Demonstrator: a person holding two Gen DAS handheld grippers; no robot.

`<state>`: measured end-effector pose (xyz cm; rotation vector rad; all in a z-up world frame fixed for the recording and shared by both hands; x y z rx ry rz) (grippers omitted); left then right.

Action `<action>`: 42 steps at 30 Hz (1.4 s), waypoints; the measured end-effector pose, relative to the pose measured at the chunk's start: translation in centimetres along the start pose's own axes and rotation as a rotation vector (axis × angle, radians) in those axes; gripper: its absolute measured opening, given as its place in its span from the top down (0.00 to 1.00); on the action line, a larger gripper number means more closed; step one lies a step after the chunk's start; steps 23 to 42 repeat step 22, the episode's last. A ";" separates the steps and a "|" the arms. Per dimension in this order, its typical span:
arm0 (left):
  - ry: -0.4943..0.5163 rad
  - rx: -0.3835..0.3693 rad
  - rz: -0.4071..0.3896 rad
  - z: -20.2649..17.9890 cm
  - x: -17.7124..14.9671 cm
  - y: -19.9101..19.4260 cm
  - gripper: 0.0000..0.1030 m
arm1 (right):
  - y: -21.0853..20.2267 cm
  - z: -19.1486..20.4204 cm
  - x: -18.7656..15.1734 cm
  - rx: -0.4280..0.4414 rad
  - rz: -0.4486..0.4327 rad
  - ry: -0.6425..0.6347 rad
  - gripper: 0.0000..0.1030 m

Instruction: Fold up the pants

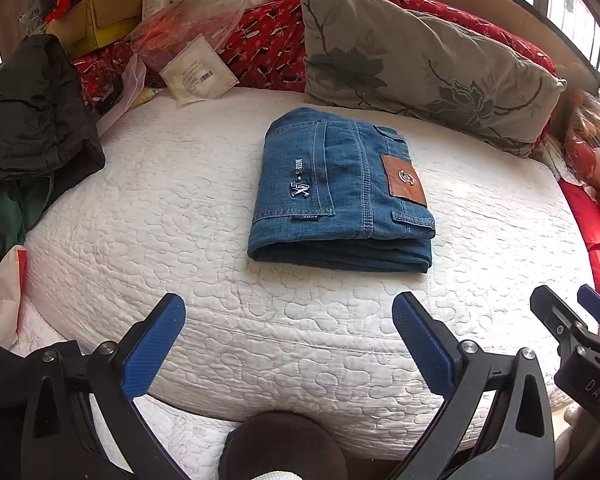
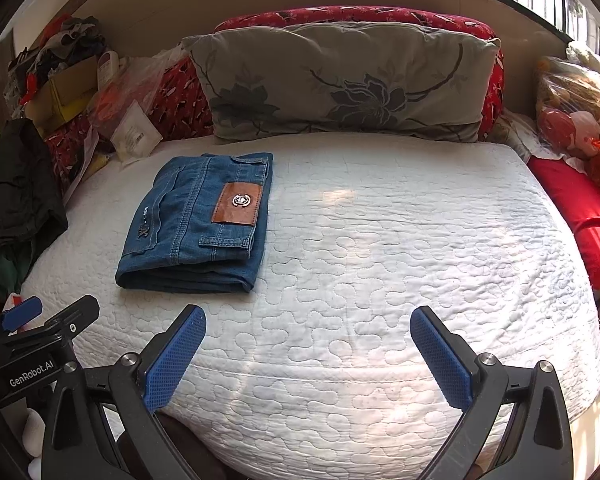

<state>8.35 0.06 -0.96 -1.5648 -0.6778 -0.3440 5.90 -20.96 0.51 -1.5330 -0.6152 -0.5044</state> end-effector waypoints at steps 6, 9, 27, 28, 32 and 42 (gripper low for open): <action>0.020 -0.064 -0.014 -1.1 0.2 -0.9 0.00 | 0.1 -0.3 -0.1 -0.004 0.005 0.008 0.00; 0.025 -0.080 -0.015 -1.5 0.4 -1.2 0.00 | 0.1 -0.6 0.0 -0.006 0.007 0.014 0.00; 0.015 -0.026 -0.008 -1.3 0.3 -0.5 0.00 | 0.4 -1.3 -0.2 0.000 0.017 0.034 0.00; 0.015 -0.026 -0.008 -1.3 0.3 -0.5 0.00 | 0.4 -1.3 -0.2 0.000 0.017 0.034 0.00; 0.015 -0.026 -0.008 -1.3 0.3 -0.5 0.00 | 0.4 -1.3 -0.2 0.000 0.017 0.034 0.00; 0.015 -0.026 -0.008 -1.3 0.3 -0.5 0.00 | 0.4 -1.3 -0.2 0.000 0.017 0.034 0.00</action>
Point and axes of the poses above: each gripper's, at about its wrist camera, not at the fingertips, and y roughly the way its jaws point, z to its left, x to its top, the point moved 3 cm from there along y, roughly the way its jaws point, and after that the axes turned 11 degrees about -y, right-handed, at the moved point
